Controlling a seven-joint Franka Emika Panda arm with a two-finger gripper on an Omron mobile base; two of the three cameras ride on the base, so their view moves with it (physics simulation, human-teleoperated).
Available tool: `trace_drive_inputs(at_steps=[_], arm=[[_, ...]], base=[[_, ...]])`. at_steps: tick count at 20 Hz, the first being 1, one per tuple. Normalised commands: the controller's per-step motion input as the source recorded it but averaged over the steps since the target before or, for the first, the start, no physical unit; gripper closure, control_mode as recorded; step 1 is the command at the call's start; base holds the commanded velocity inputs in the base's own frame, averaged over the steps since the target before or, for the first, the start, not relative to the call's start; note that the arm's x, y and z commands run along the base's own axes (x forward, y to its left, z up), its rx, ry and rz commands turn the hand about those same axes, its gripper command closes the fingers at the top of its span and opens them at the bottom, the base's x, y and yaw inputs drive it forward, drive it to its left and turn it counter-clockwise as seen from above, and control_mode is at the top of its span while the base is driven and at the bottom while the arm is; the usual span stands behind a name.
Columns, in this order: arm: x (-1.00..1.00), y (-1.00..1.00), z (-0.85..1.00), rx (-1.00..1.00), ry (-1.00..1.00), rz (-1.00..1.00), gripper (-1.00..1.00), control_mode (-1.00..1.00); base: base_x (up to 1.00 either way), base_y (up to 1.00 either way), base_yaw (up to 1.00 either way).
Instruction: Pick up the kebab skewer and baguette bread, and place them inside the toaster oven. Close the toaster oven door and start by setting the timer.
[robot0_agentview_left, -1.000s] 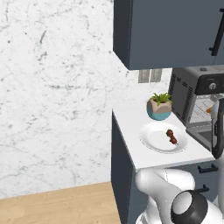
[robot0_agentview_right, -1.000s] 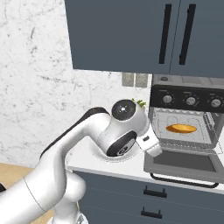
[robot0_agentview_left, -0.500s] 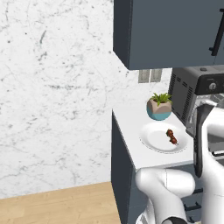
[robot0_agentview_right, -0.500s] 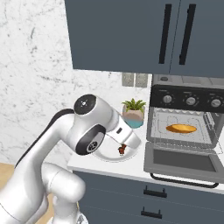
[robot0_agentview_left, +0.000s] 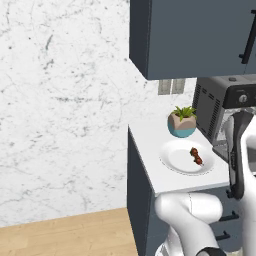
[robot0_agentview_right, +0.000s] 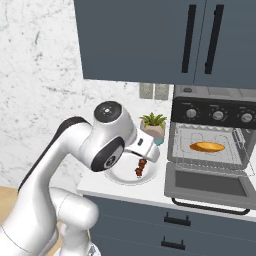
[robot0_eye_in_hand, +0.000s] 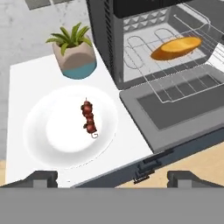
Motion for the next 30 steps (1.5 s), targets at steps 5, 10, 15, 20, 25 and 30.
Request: trace_drive_inputs(at_steps=[5, 10, 15, 20, 25, 30], arm=[[-0.01, 0.85, 0.0, -0.04, 0.3, 0.07, -1.0, -1.0], [0.09, 0.48, 0.0, 0.0, 0.15, 0.06, -1.0, -1.0], [0.41, -0.03, -0.09, 0.05, 0.03, 0.08, -1.0, -1.0], [0.53, -0.06, -0.2, 0.03, 0.07, 0.07, -1.0, -1.0], [0.72, 0.0, -0.09, 0.0, 0.03, 0.04, -1.0, -1.0], [0.59, -0.13, -0.28, 0.0, 0.03, 0.04, -1.0, -1.0]], base=[[0.0, 0.0, 0.0], [0.0, 0.0, 0.0], [0.0, 0.0, 0.0], [0.0, 0.0, 0.0], [0.0, 0.0, 0.0], [0.0, 0.0, 0.0]])
